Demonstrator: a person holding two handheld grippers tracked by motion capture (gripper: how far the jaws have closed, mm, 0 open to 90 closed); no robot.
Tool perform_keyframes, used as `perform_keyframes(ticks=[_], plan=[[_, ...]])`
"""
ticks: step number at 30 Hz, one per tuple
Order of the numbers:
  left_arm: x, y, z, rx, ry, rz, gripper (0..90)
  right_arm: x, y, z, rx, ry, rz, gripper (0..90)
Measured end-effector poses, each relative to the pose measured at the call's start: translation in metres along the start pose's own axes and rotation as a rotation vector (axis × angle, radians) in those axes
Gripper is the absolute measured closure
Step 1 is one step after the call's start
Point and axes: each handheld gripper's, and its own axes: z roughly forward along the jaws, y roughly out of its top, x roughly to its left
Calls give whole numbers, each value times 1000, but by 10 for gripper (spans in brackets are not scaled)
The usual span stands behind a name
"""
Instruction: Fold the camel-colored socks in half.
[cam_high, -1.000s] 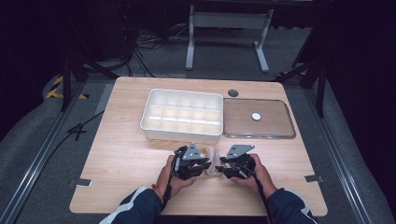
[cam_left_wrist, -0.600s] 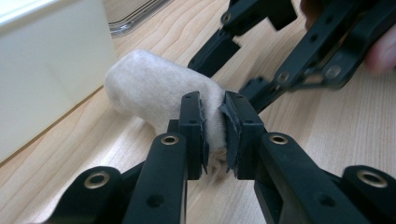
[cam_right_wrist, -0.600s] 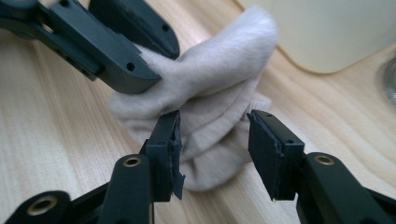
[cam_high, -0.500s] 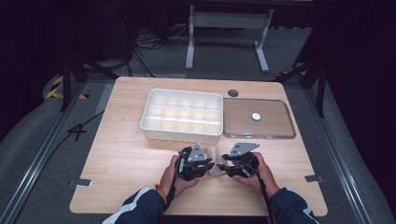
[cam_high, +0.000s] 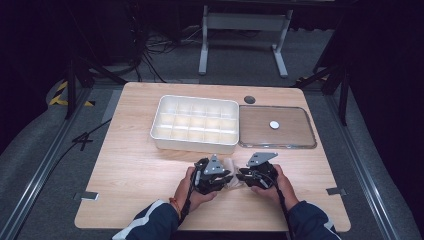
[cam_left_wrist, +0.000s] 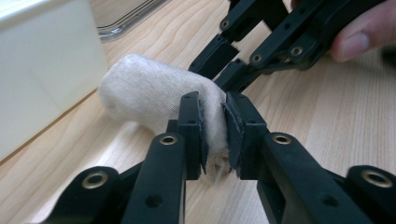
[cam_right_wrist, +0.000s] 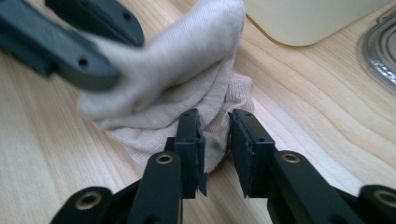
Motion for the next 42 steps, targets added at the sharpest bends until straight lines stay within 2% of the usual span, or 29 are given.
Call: perform_keyframes(ticks=[2, 4, 5, 10, 11, 13, 14, 16, 19, 22, 24, 29, 30, 32, 37, 39, 42], plan=[[-2, 0, 2, -6, 1, 6, 756, 1, 1, 0, 3, -12, -18, 735], [-3, 1, 4, 7, 3, 22, 750, 2, 1, 0, 2, -9, -17, 747], [-4, 1, 5, 10, 2, 14, 747, 3, 1, 0, 1, -8, -14, 748], [-5, -2, 11, 20, 12, 33, 735, 2, 0, 0, -3, -3, -5, 752], [-6, -2, 12, 23, 14, 46, 737, 1, 0, 1, -5, -3, -1, 723], [-7, -3, 13, 23, 16, 42, 740, -2, 0, -1, -9, -9, 12, 696], [-6, -3, 13, 21, 12, 36, 740, -5, 0, -4, -31, -8, 38, 704], [-5, -3, 13, 25, 10, 43, 741, -9, 2, -10, -87, -17, 59, 702], [-5, -3, 13, 28, 9, 45, 742, -9, 7, -15, -136, -29, 44, 693], [-5, -3, 13, 30, 11, 46, 743, -6, 17, -18, -190, -2, 22, 680], [-6, -3, 14, 25, 10, 42, 743, -3, 20, -16, -206, 7, 4, 680], [-5, -4, 14, 24, 8, 42, 742, 0, 23, -5, -156, -1, 0, 675], [-6, -5, 14, 15, 7, 27, 741, -1, 23, -3, -152, 4, 11, 675], [-4, -5, 14, 20, 7, 38, 739, -5, 21, 3, -120, 1, 21, 682], [-6, -5, 12, 19, 5, 64, 720, -11, 16, 4, -106, 7, 37, 719], [-5, -5, 8, 30, -17, 74, 711, -11, 13, 5, -106, 11, 43, 743], [-2, -6, -1, 73, -78, 96, 742, -12, 11, 4, -97, 3, 35, 763]])
